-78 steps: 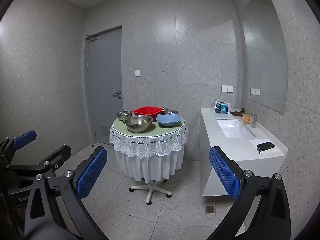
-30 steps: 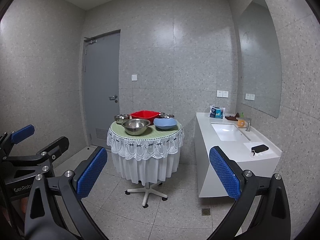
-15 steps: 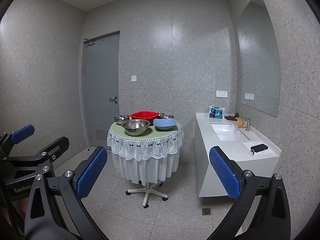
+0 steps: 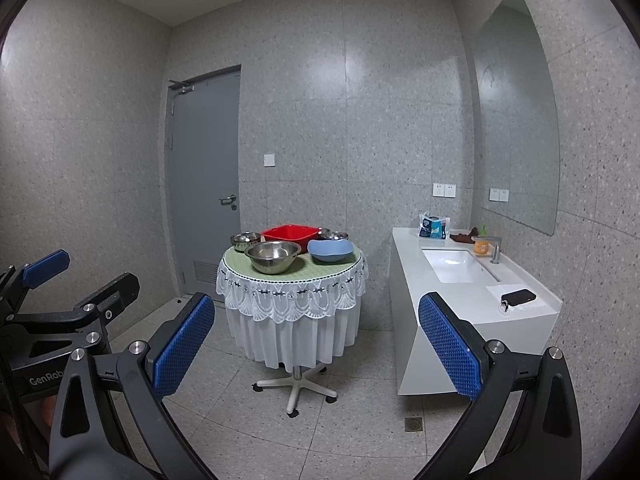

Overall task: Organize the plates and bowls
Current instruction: 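Carry both tools toward the round table with the bowls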

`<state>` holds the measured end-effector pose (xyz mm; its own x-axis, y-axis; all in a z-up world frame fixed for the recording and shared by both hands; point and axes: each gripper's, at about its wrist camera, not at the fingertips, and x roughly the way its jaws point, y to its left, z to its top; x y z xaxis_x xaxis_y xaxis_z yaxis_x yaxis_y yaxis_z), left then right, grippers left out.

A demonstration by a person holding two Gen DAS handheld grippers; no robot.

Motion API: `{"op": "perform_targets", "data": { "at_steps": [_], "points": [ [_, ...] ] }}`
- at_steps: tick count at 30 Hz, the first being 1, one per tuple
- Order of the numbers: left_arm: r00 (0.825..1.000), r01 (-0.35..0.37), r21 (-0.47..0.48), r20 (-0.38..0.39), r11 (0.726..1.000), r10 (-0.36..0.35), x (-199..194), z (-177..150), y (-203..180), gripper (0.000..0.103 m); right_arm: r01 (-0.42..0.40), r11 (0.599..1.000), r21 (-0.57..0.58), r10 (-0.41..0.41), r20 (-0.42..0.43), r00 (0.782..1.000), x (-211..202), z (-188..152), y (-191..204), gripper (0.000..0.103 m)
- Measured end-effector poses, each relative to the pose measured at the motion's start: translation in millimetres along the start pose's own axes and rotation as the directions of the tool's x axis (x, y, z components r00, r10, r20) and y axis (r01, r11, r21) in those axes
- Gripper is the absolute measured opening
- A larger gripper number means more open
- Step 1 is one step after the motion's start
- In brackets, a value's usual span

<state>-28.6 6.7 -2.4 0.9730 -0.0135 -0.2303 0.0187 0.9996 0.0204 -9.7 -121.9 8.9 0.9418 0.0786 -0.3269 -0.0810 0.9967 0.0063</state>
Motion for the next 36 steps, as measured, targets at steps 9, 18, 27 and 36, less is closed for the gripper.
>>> {"op": "perform_targets", "data": {
  "at_steps": [9, 18, 27, 36],
  "points": [
    [1.0, 0.0, 0.001, 0.006, 1.0, 0.0, -2.9, -3.0, -0.7, 0.102, -0.001, 1.0, 0.004, 0.001, 0.005, 1.0, -3.9, 2.8, -2.5, 0.103],
    [1.0, 0.001, 0.0, 0.011, 1.0, -0.001, -3.8, -6.4, 1.8, 0.102, -0.002, 1.0, 0.006, 0.002, 0.008, 1.0, -5.5, 2.6, -3.9, 0.103],
    [1.0, -0.001, -0.001, 0.013, 1.0, 0.001, -5.3, -7.7, 1.2, 0.102, -0.007, 1.0, 0.006, 0.006, 0.01, 1.0, -8.6, 2.0, -5.2, 0.103],
    [1.0, 0.001, -0.002, 0.006, 1.0, -0.001, -4.0, -8.4, 0.1, 0.102, -0.007, 1.0, 0.008, 0.007, 0.003, 1.0, -7.3, 3.3, -5.1, 0.103]
  ]
}}
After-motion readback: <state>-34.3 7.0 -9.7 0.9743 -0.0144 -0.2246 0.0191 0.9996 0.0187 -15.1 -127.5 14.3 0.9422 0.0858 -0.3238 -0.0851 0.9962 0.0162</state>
